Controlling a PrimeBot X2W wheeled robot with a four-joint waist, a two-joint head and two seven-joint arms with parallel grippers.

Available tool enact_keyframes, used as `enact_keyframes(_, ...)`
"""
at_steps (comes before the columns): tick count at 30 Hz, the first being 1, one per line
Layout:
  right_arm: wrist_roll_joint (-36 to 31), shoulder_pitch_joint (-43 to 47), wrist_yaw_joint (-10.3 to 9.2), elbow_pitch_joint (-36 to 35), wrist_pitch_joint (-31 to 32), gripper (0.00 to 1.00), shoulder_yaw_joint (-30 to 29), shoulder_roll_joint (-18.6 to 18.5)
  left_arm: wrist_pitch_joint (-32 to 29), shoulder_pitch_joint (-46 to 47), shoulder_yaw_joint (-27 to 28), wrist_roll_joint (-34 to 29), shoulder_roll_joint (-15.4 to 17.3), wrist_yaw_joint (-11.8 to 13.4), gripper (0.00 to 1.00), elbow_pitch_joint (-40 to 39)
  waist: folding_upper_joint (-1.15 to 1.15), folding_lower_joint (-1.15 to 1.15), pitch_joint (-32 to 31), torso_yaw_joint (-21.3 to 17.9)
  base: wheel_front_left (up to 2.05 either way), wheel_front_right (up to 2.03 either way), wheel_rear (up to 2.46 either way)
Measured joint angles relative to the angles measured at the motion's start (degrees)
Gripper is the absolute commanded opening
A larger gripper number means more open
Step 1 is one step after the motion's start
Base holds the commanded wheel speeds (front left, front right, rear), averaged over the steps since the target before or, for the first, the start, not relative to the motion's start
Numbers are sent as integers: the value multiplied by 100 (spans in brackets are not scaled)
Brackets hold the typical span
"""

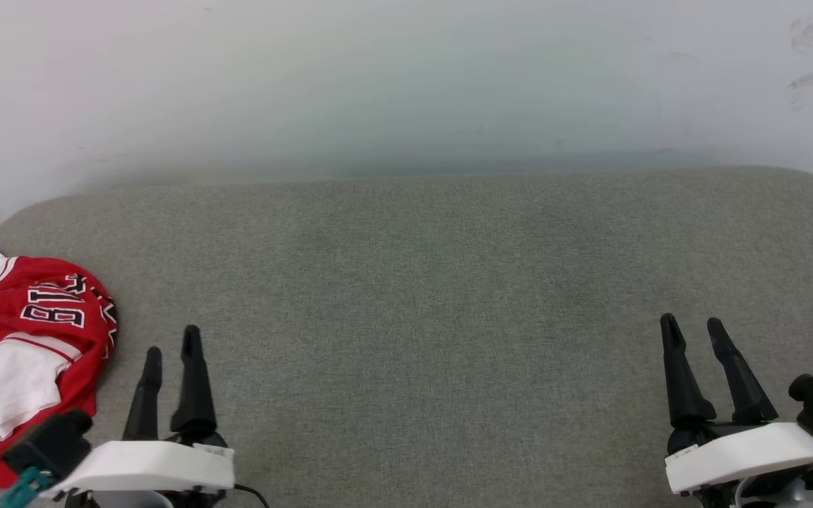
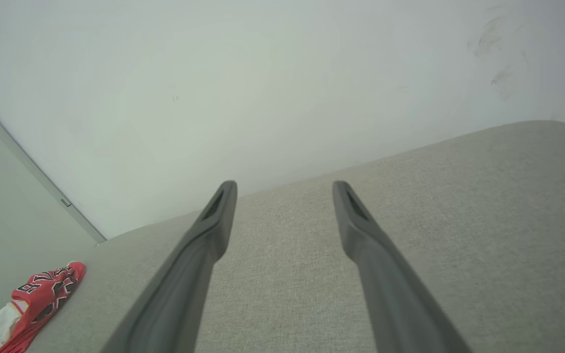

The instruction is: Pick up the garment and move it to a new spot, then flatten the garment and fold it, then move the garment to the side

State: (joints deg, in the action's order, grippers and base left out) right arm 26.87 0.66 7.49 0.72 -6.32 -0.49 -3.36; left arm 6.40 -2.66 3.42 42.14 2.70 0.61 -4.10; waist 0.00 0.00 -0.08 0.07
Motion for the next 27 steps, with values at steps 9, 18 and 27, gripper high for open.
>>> enact_keyframes(9,-902,72,0,-96,-149,100,37,13,144,-88,-677,-1300,16,533,100,-114,0,0,-36,-19,0,0,0)
enact_keyframes(18,-1605,167,0,-138,-277,100,76,26,275,-121,-1526,-2069,486,1212,100,-148,0,0,-63,-37,0,0,0)
enact_keyframes(27,-2223,207,0,-147,-409,100,109,34,397,-110,-2125,-2462,827,1834,100,-96,0,0,-50,-39,0,0,0)
